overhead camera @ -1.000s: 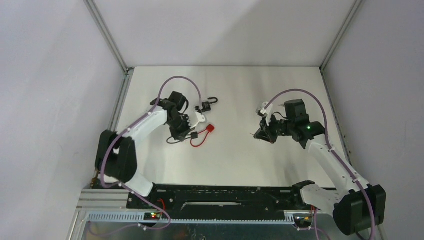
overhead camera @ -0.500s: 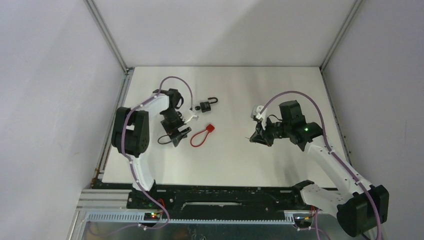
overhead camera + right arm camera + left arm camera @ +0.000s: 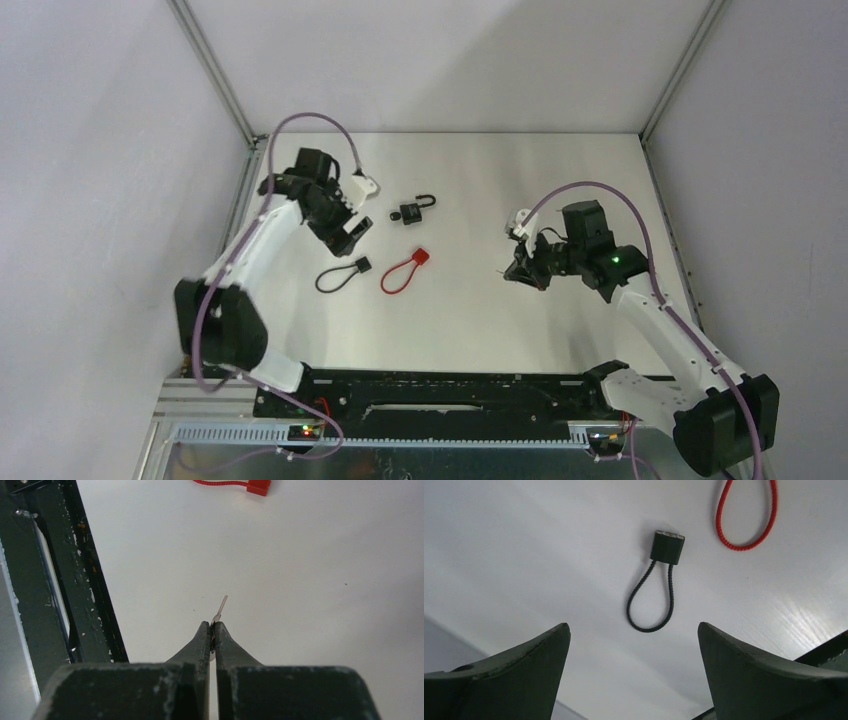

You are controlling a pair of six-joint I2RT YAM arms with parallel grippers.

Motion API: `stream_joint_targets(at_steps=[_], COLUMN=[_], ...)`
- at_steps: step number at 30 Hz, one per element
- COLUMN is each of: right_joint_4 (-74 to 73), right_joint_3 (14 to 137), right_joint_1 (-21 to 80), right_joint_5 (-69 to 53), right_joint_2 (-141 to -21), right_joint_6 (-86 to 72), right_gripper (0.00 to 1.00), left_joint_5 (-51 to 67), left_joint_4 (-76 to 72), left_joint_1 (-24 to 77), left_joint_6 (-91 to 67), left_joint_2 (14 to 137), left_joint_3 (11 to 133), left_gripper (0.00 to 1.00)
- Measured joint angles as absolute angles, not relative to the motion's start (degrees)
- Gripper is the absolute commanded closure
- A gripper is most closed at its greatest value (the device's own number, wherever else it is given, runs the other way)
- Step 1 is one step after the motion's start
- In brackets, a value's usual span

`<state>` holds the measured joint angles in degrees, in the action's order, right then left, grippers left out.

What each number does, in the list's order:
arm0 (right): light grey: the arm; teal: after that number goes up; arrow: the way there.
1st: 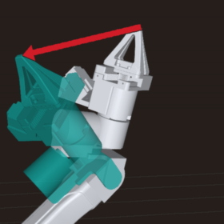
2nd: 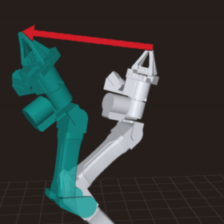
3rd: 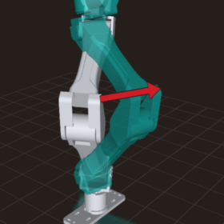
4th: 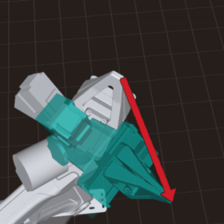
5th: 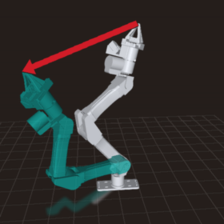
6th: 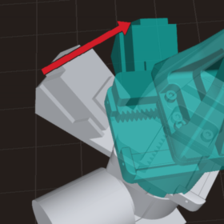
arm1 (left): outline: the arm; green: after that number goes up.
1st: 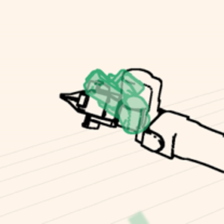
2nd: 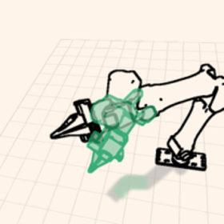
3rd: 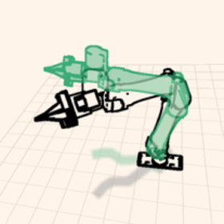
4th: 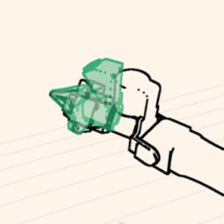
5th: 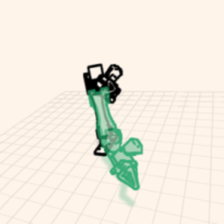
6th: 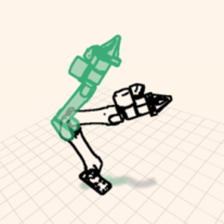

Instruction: Unlock with the key

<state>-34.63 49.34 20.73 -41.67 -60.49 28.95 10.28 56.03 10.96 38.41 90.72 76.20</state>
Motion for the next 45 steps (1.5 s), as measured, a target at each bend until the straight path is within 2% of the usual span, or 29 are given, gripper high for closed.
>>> stream_joint_targets(at_steps=[9, 13, 14, 17, 23, 26, 30, 37, 45], right_joint_4=[-35.51, -35.94, -35.94, -36.01, -36.32, -36.38, -36.8, -37.71, -38.59], right_joint_3=[51.33, 53.04, 53.28, 53.52, 53.54, 53.54, 53.54, 53.54, 53.52], right_joint_1=[19.86, 19.7, 19.62, 19.16, 17.43, 16.58, 15.2, 13.43, 12.23], right_joint_5=[-40.21, -40.38, -40.88, -42.89, -48.45, -49.89, -51.18, -52.34, -52.86], right_joint_2=[-55.94, -54.08, -53.87, -53.82, -55.53, -57.43, -59.51, -60.2, -60.23], right_joint_6=[29.74, 30.7, 30.7, 30.63, 30.37, 30.2, 30.22, 30.44, 30.59], right_gripper=[1.0, 1.0, 1.0, 1.0, 1.0, 1.0, 1.0, 1.0, 1.0], left_joint_5=[6.2, -1.83, -2.85, -1.69, 9.04, 10.63, 11.25, 9.58, 6.76], left_joint_4=[52.47, 44.25, 43.38, 41.8, 40.64, 40.8, 40.93, 40.32, 37.04], left_joint_1=[11.99, 12.08, 12.03, 12.03, 13.13, 17.65, 24.49, 30.06, 34.15], left_joint_6=[28.58, 22.02, 21.37, 19.51, 16.29, 15.92, 15.03, 13.89, 11.92], left_joint_2=[66.15, 54.46, 52.07, 50.48, 60.58, 68.99, 84.33, 106.83, 112.18], left_joint_3=[76.16, 67.31, 64.77, 60.2, 59.18, 60.6, 67.79, 80.4, 81.23], left_gripper=[0.0, 0.01, 0.04, 0.06, 0.07, 0.04, 0.04, 0.17, 0.32])
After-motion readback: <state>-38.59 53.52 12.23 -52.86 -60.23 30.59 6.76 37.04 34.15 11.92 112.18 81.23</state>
